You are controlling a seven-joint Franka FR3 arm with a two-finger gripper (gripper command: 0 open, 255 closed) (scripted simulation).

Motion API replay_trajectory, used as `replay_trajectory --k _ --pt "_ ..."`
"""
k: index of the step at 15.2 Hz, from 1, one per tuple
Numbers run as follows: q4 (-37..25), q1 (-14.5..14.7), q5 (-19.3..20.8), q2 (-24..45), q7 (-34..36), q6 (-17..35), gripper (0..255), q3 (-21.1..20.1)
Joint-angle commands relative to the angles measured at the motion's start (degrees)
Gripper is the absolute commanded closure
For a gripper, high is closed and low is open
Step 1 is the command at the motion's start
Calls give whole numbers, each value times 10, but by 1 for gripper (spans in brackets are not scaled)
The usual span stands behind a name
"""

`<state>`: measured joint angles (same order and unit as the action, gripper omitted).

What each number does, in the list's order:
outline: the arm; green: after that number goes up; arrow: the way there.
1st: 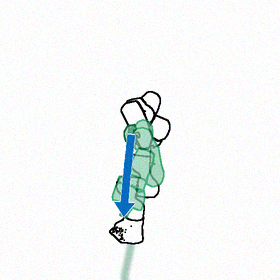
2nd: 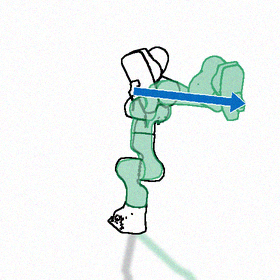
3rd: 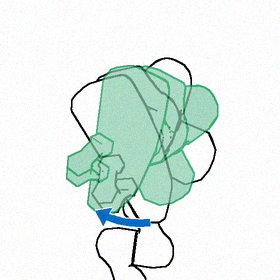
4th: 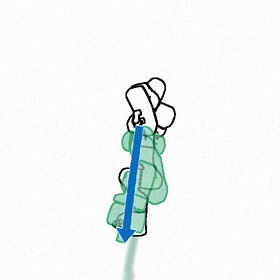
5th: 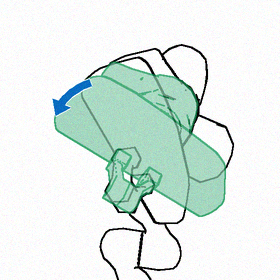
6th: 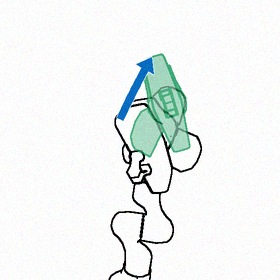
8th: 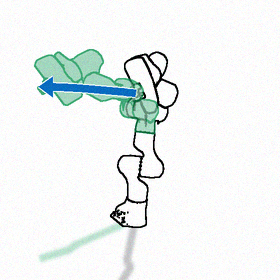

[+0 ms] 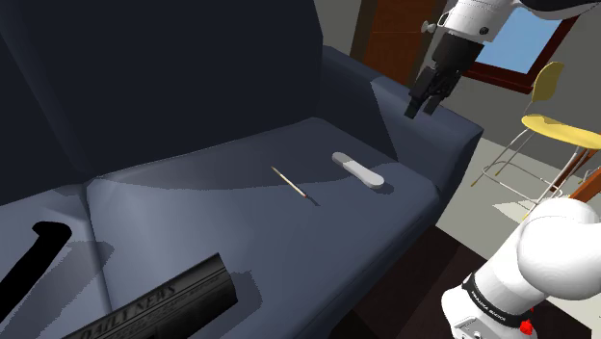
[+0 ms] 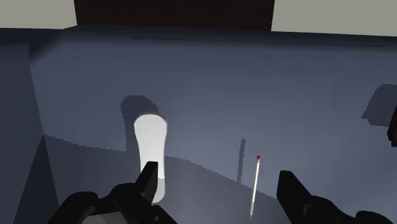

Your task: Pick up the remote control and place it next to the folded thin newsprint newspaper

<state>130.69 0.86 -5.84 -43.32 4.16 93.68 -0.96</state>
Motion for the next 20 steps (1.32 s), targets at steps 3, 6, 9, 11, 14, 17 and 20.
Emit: replay_trajectory --k 3,6,9,11,14,17,20 --pt "17 -3 7 21 -8 32 0 2" --pt "37 -8 17 58 -19 80 0 6" --pt "51 -13 26 101 -28 128 0 10" --pt "57 -16 33 132 -34 160 0 12" --pt "61 -22 43 183 -42 206 0 16" --pt "59 -27 53 238 -48 251 0 20" --pt "50 -33 63 296 -54 293 0 25"
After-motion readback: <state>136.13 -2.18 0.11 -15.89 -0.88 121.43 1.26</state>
